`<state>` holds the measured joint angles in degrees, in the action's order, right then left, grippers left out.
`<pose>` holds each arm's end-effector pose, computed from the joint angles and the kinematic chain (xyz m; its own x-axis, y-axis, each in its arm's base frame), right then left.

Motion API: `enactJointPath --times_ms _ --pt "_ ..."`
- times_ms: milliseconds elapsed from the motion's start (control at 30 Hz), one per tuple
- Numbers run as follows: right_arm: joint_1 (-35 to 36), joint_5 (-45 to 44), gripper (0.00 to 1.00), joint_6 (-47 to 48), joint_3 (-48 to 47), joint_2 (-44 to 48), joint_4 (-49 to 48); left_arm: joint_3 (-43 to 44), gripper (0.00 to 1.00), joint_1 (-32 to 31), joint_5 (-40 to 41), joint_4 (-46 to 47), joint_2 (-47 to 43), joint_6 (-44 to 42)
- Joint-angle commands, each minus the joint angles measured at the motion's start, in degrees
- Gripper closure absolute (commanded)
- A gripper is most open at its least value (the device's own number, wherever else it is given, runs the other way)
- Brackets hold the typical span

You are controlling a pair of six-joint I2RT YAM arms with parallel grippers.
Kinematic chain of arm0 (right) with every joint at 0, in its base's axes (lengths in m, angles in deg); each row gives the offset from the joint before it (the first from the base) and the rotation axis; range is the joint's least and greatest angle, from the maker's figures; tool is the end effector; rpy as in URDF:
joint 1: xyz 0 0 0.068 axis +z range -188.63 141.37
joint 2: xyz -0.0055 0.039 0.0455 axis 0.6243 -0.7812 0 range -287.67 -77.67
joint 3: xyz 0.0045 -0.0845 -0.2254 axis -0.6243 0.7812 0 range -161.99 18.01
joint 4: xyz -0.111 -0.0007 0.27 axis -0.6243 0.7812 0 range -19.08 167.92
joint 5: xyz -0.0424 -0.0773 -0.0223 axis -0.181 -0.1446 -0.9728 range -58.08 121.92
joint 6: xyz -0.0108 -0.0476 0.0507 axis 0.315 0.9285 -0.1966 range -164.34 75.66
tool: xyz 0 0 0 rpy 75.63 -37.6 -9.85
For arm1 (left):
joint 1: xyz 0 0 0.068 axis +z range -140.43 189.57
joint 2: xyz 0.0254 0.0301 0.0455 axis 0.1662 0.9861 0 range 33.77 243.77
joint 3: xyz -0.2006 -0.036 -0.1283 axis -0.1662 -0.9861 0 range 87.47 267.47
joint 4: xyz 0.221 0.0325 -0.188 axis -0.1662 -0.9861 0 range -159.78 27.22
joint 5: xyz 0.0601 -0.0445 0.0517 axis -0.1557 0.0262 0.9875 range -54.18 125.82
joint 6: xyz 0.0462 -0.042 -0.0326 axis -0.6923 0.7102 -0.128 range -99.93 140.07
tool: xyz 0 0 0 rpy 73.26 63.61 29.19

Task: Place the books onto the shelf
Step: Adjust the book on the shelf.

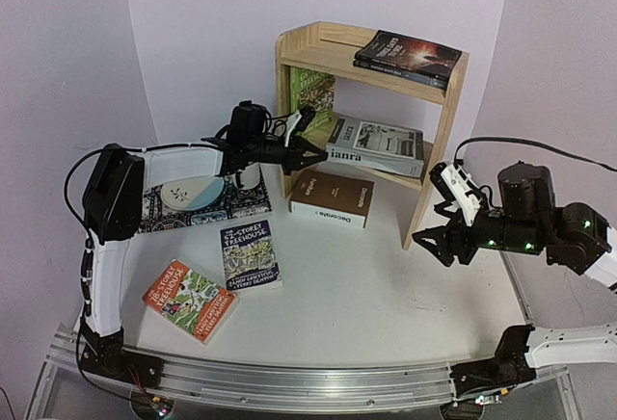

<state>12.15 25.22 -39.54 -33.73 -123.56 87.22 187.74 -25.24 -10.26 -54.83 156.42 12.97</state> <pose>0.1685 0.1957 0.3434 -0.0560 -0.2000 -0.9782 -0.7041 0.7026 -0.1034 0.4149 -0.3391 0.2293 -0.0833 0.1623 -0.9832 0.9866 0.1525 -0.0584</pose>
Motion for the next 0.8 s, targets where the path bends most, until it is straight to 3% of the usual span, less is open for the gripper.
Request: enactJointPath --times_ms 0,300,467,600,767 --pt "0.1 0.3 0.23 -1.2 -2.4 0.0 -1.7 2.6 1.0 0.4 -8.6 0.7 -1.7 -2.8" --pt "0.1 -0.4 0.24 -1.5 -2.2 1.4 -1.7 4.2 0.99 1.1 -11.5 0.4 -1.0 -2.1" --pt "0.0 -0.1 0.23 -1.5 -2.4 1.3 -1.6 8.1 0.84 1.0 -6.5 0.3 1.7 0.6" --pt "0.1 -0.1 0.23 -1.6 -2.5 1.3 -1.6 9.5 0.63 0.8 -5.0 0.3 3.0 0.8" --pt "0.0 0.0 0.23 -1.5 -2.6 1.2 -1.7 10.5 0.58 0.3 -3.5 0.2 3.6 0.5"
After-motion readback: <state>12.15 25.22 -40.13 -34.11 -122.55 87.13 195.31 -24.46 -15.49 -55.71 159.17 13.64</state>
